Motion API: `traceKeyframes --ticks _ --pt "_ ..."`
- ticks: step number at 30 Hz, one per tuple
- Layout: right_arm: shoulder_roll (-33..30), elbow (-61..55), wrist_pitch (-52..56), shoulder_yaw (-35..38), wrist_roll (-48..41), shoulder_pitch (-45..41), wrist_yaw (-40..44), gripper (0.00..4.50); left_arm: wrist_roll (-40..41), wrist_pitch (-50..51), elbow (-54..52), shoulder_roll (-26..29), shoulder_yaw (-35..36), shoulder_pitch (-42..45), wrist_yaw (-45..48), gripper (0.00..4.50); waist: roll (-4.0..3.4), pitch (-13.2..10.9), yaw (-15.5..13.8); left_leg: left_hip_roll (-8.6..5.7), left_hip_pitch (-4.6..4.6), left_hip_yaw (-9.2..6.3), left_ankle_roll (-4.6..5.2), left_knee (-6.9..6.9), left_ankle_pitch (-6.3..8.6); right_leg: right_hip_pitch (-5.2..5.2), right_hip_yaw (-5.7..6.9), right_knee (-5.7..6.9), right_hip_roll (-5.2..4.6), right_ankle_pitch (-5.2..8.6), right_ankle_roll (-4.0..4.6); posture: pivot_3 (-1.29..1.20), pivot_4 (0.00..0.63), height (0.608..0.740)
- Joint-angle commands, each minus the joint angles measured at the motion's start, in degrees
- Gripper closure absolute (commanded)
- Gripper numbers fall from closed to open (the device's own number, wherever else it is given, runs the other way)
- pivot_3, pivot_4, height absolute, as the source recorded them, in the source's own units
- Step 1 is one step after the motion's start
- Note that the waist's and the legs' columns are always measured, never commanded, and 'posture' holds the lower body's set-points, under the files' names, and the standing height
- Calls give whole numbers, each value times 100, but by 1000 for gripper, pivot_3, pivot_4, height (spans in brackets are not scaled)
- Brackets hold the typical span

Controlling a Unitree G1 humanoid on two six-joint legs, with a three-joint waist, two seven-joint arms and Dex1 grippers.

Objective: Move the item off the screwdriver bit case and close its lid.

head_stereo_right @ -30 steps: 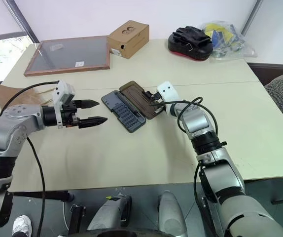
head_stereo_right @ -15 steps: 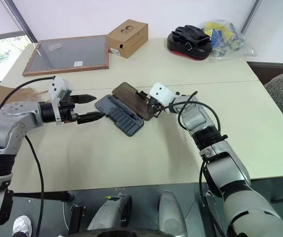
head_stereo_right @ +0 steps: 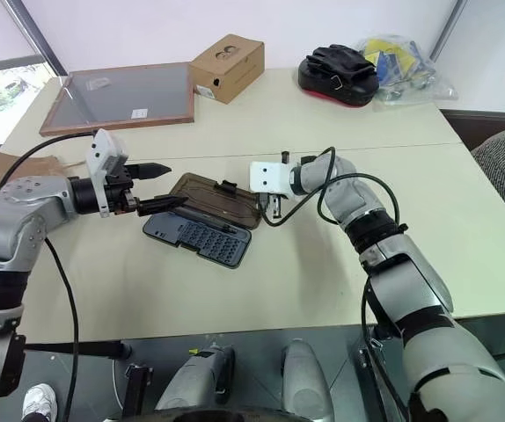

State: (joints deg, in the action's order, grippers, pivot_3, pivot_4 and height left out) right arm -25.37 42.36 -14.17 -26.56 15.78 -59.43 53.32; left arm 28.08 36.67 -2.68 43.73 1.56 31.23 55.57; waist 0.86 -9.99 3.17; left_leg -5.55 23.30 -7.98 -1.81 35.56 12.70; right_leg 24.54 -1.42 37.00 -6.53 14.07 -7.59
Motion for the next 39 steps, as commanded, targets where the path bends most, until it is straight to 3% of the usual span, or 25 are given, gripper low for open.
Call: traceKeyframes --ticks 1,4,7,12,15,17,18,21,22,25,30,39 --pt "58 328 -254 16 235 -277 -168 4451 22 -108 -143 10 208 41 -32 0 0 0 -5 0 0 0 0 0 0 0 0 0 0 0 0 0 150 740" --pt "352 498 635 381 -33 -355 -250 4451 12 -136 -175 -19 195 -2 -77 0 0 0 12 0 0 -1 -1 0 -1 0 0 0 0 0 0 0 150 740" --pt "741 154 2905 1093 -576 -498 -469 4451 29 -108 -230 -32 214 -41 -119 0 -2 -1 28 2 0 -4 -5 -2 -3 2 -2 4 2 0 2 0 150 740" --pt "1225 -1866 7021 2313 -1442 -618 -1079 4451 32 -106 -291 -46 242 -128 -159 0 -6 -3 9 1 8 -11 -7 -2 -4 14 -3 9 2 -1 3 0 150 740" --pt "1338 -3260 8673 2556 -1712 -378 -1386 4451 31 -100 -293 -65 247 -149 -191 0 -6 -3 -56 2 12 -13 -7 -3 -4 21 -3 11 3 -1 4 0 150 740" --pt "1347 -4060 9341 2553 -1859 -102 -1555 3908 32 -95 -264 -80 243 -136 -205 0 -4 -1 -75 1 12 -11 -7 -3 -4 19 -3 9 2 -1 4 0 150 740" --pt "1299 -4427 9590 2491 -1967 63 -1578 3647 31 -96 -246 -87 239 -126 -208 0 -3 0 -91 1 12 -11 -7 -3 -4 18 -3 8 2 -1 4 0 150 740" --pt "1181 -5172 10137 2360 -2293 440 -1634 2015 22 -101 -204 -96 225 -99 -206 0 -4 -1 -100 -5 12 -8 -5 0 -3 12 -2 6 -6 -1 3 0 150 740" --pt "1171 -5317 10254 2355 -2379 519 -1674 1715 19 -104 -195 -98 221 -92 -204 0 -4 -1 -95 -5 12 -6 -5 0 -3 13 -2 7 -8 -1 2 0 150 740" --pt "911 -5913 10100 1855 -2423 1145 -1930 181 -9 -129 -129 -112 188 -47 -185 0 -3 -1 -81 -4 12 -5 -5 -2 -3 15 -1 9 -7 -1 2 0 150 740" --pt "901 -5814 9634 1667 -2301 1546 -2520 78 -39 -130 -122 -178 142 -12 -214 0 -4 -1 -52 -1 11 0 -5 -2 -3 17 -2 10 -6 -2 2 0 150 740" --pt "1856 -5181 9675 2270 -1971 1574 -3900 78 -50 -109 -228 -210 195 -108 -296 0 -3 0 -71 -1 11 -1 -5 -2 -3 16 -2 9 -4 -2 3 0 150 740"
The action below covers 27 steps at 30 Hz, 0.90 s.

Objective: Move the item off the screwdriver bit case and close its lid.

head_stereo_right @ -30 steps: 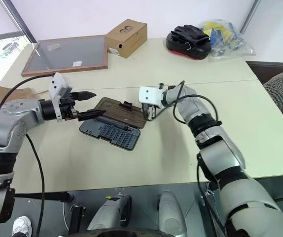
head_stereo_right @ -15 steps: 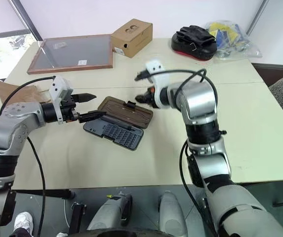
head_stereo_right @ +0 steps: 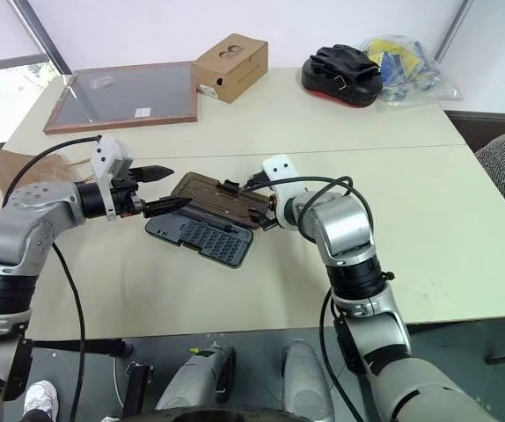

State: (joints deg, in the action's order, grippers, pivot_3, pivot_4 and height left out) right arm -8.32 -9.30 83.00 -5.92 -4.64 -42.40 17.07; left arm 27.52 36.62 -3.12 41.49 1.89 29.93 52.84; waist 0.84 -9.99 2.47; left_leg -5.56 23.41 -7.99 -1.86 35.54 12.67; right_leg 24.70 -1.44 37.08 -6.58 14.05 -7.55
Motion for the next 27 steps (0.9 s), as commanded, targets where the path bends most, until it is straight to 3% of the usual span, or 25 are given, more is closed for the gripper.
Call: traceKeyframes --ticks 1,11,14,20,21,27 --pt "216 39 -60 250 84 -137 -374 78 7 -103 -194 10 161 14 -36 0 0 0 -1 0 0 0 0 0 0 0 0 0 0 0 0 0 150 740" --pt "503 467 -402 429 113 -82 -914 78 10 -89 -261 -6 170 -20 -128 0 -1 0 10 0 0 0 0 0 0 0 0 1 1 0 0 0 150 740" --pt "629 506 -490 372 122 -73 -1033 959 15 -76 -284 2 177 -33 -150 0 -1 0 10 1 0 0 0 0 0 0 0 1 1 0 0 0 150 740" --pt "690 612 -791 182 149 -81 -1153 4105 18 -68 -312 14 194 -43 -198 0 -1 0 8 1 0 0 0 0 0 0 1 1 1 0 0 0 150 740" --pt "694 622 -811 171 145 -77 -1161 4470 19 -66 -320 14 195 -43 -207 0 0 0 9 1 0 0 0 0 0 0 0 1 1 0 0 0 150 740" --pt "657 697 -894 73 150 -53 -1148 4470 9 -87 -304 18 209 -32 -240 0 -1 0 15 2 -1 0 0 -1 0 0 0 1 3 0 0 0 150 740"
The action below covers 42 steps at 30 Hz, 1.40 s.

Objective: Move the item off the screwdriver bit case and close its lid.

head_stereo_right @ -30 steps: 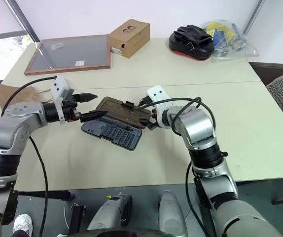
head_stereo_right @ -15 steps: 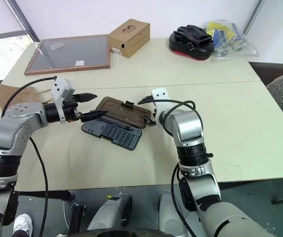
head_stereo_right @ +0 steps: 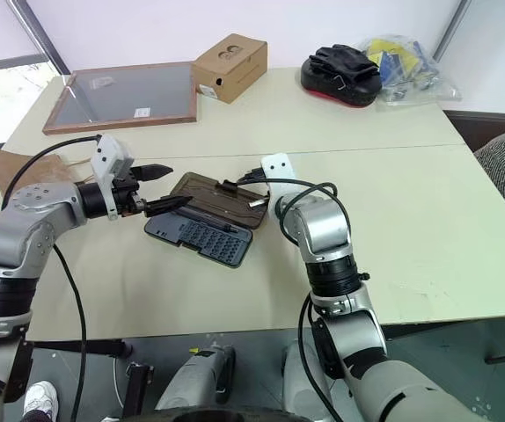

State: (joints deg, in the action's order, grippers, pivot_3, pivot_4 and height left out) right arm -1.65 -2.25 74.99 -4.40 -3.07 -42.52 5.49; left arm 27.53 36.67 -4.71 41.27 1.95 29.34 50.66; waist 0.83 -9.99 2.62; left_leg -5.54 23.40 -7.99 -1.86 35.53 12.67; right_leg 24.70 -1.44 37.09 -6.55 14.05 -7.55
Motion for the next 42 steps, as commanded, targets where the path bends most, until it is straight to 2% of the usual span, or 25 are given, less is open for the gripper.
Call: traceKeyframes --ticks 1,11,15,16,20,21,26,28,30,36,42 --pt "-28 -3 -105 -87 -7 -34 17 4470 8 -93 -150 38 206 25 -30 0 0 0 0 0 0 0 0 0 0 0 0 0 0 0 0 0 150 740" --pt "-76 -60 176 -278 -100 -6 163 4470 -4 -124 -133 17 194 38 -84 0 0 0 -2 1 -2 0 0 0 0 -1 0 0 1 0 1 0 150 740" --pt "-48 -38 179 -292 -90 11 138 3180 -5 -130 -128 16 188 44 -87 0 0 0 -3 1 -2 0 0 0 0 -1 0 0 1 0 1 0 150 740" --pt "-44 -7 174 -281 -79 2 122 2536 -8 -132 -127 17 187 46 -88 0 0 0 -4 1 -2 0 0 0 0 -1 0 0 1 0 1 0 150 740" --pt "-15 125 120 -203 -31 -53 46 423 -14 -134 -123 17 186 53 -92 0 0 0 -6 0 -2 0 0 0 0 -2 0 0 0 0 1 0 150 740" --pt "-17 150 90 -194 -25 -59 35 51 -14 -138 -130 11 186 48 -98 0 0 0 -6 0 -2 0 0 0 0 -2 0 0 1 0 1 0 150 740" --pt "-23 243 -43 -183 -18 -81 5 51 -21 -156 -133 -7 182 49 -116 0 0 1 -5 0 -2 0 0 0 0 -3 0 0 0 0 1 0 150 740" --pt "-22 249 -83 -187 -24 -75 6 581 -25 -160 -130 -13 184 55 -121 0 0 1 -3 0 -2 -1 0 0 0 -2 0 0 1 0 1 0 150 740" --pt "-28 263 -112 -193 -28 -64 4 1338 -31 -161 -132 -20 186 58 -129 0 0 1 -4 0 -2 0 0 0 0 -3 0 0 1 0 1 0 150 740" --pt "-39 301 -117 -180 -35 -45 7 4399 -49 -162 -146 -31 201 66 -138 0 0 1 -8 -1 -3 0 0 1 0 -4 0 -1 0 0 1 0 150 740" --pt "-73 313 -116 -193 -43 -49 18 4461 -51 -187 -140 -31 214 73 -156 0 1 2 -4 1 -3 -1 0 -2 0 -3 1 -2 1 0 1 0 150 740"
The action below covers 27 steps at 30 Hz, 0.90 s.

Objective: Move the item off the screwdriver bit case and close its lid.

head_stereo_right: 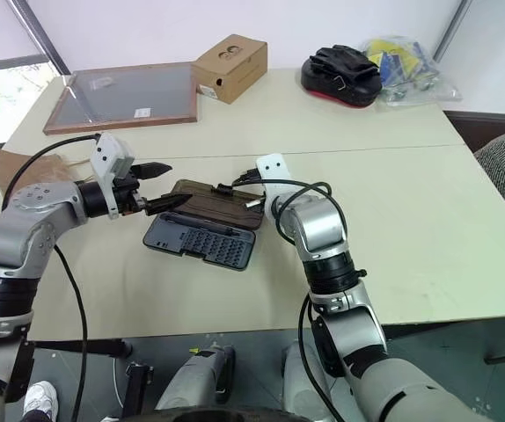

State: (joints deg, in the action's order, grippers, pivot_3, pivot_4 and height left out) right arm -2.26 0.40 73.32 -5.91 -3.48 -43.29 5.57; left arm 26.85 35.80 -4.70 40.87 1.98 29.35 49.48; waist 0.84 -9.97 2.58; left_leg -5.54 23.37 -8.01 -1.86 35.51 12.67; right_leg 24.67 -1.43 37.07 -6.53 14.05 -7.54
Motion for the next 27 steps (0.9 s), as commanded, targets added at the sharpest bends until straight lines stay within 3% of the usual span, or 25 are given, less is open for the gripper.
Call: traceKeyframes --ticks 1,9,15,27 --pt "-23 49 47 -41 -2 27 14 4461 17 -99 -143 6 209 75 -44 0 0 0 0 0 0 0 0 0 0 0 0 0 0 0 0 0 150 740" --pt "-272 -58 121 -226 -64 48 259 4461 16 -134 -103 -29 209 100 -88 0 0 0 -4 0 0 0 0 0 0 -1 0 -1 0 0 0 0 150 740" --pt "-550 -343 234 -805 -175 251 680 4461 15 -158 -85 -50 203 104 -112 0 0 0 -7 -1 0 0 0 0 0 -2 0 -5 0 0 0 0 150 740" --pt "-1226 64 -1545 -1597 226 8 1360 4461 18 -177 -113 -64 248 70 -152 0 1 1 21 3 -3 2 0 -2 0 -3 0 -4 3 0 0 0 150 740"
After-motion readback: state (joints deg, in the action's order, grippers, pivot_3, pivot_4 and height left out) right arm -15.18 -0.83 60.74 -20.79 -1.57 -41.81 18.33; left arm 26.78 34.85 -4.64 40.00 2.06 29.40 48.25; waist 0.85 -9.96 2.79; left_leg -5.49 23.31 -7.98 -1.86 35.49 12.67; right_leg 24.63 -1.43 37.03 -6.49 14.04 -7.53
